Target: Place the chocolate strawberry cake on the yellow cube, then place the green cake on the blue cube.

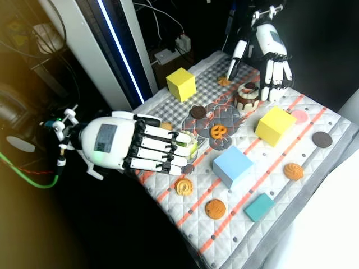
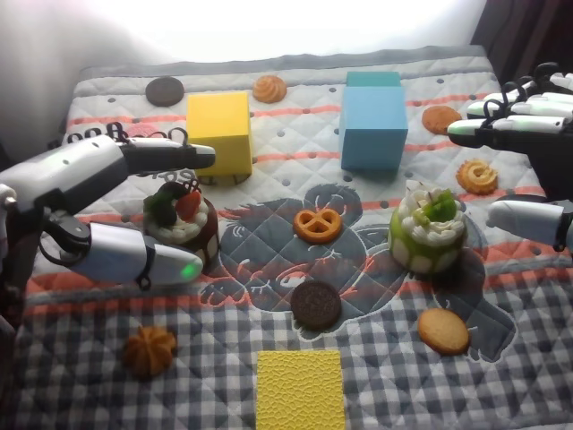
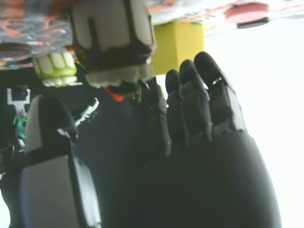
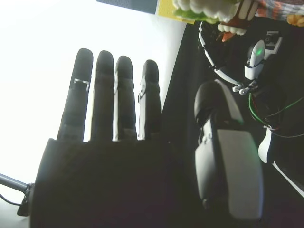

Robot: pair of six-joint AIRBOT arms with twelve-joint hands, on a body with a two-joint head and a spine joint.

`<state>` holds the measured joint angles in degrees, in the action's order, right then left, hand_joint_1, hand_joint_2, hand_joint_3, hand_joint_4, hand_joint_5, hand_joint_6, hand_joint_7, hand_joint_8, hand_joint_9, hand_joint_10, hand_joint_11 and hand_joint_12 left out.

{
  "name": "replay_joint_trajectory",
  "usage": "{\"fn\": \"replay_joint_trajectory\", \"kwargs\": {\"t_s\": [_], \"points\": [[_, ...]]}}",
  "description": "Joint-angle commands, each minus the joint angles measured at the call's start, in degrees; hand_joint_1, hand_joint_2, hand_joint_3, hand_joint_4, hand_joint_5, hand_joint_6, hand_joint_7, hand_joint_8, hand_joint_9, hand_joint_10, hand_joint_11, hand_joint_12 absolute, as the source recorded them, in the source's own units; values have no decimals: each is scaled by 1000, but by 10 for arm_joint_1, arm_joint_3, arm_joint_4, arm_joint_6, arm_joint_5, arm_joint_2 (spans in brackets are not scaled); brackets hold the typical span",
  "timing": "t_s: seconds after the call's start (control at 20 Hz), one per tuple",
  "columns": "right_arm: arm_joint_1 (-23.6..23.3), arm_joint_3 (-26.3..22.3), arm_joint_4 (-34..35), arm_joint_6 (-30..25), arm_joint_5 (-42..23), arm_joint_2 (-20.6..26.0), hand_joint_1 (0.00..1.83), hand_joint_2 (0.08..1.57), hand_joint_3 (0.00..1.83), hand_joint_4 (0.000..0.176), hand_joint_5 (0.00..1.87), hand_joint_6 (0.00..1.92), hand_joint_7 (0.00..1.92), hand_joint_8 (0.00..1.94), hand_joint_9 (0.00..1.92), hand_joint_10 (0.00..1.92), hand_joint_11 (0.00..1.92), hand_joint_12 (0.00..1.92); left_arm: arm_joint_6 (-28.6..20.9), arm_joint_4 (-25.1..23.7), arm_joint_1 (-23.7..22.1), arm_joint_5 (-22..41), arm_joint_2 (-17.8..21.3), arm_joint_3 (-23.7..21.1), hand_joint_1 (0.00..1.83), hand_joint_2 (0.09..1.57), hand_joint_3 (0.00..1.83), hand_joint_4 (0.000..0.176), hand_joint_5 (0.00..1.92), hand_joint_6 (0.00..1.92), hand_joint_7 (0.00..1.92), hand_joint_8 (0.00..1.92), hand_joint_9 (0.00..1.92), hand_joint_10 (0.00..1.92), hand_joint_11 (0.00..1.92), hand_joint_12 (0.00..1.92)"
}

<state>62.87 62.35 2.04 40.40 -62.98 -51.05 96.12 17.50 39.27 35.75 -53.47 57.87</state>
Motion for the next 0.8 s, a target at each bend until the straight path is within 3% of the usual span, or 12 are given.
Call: {"fn": "replay_joint_trajectory", "kwargs": {"t_s": [0.0,0.05,0.15,0.2,0.25,0.3,0.35,0.45,0.5,0.55,0.6,0.75], "points": [[-8,2,8,-5,-68,0,351,1254,1,58,458,2,375,3,371,10,98,768,10,-5,-11,51,-2,2,766,843,3,157,362,1,335,1,285,1,0,776],[-7,2,7,-6,-68,0,312,1267,0,55,446,0,362,0,353,2,46,801,22,-5,-16,44,-4,2,753,859,6,172,334,4,332,0,278,0,0,706],[-6,2,7,-8,-67,0,264,1271,1,74,435,0,367,1,352,1,38,798,39,-5,-23,34,-5,3,768,907,9,144,391,11,385,8,320,9,0,783],[-5,2,7,-8,-67,0,227,1273,2,69,435,1,352,0,346,0,55,792,39,-3,-25,33,-5,4,803,964,8,96,443,9,443,8,360,12,0,875],[-4,2,7,-8,-67,0,205,1283,0,70,429,0,362,0,356,0,85,748,39,0,-26,33,-5,5,775,1009,12,79,475,9,481,10,390,16,0,924],[-4,2,7,-9,-67,0,219,1278,0,92,419,0,346,0,338,0,80,728,39,2,-26,35,-5,5,734,1073,10,76,546,9,540,8,467,25,0,1073],[-3,2,7,-9,-67,0,233,1272,0,109,415,0,339,0,331,0,67,770,39,3,-26,41,-4,5,890,1038,0,7,722,19,732,24,648,67,115,1222],[-2,1,7,-10,-67,0,226,1275,0,107,425,0,375,0,377,2,50,923,39,5,-29,48,-4,5,1062,1040,0,0,834,9,893,19,799,99,209,1366],[-1,1,7,-11,-67,0,242,1269,0,119,421,0,376,0,380,1,49,941,39,7,-30,51,-4,5,1127,1030,0,0,881,20,949,30,860,124,273,1398],[0,1,7,-11,-67,-1,263,1269,0,129,416,0,370,0,374,1,61,937,39,8,-30,53,-3,5,1224,1071,0,0,996,619,1072,738,922,235,360,1475],[0,1,7,-12,-67,-1,263,1278,2,117,412,0,374,2,387,6,94,948,39,9,-31,54,-2,5,1243,1095,0,0,976,783,1047,994,858,562,388,1538],[1,2,7,-13,-67,-2,294,1271,0,92,432,1,386,1,461,9,226,895,38,16,-33,69,1,4,1266,1112,0,0,1093,519,938,1312,702,1484,554,1855]]}}
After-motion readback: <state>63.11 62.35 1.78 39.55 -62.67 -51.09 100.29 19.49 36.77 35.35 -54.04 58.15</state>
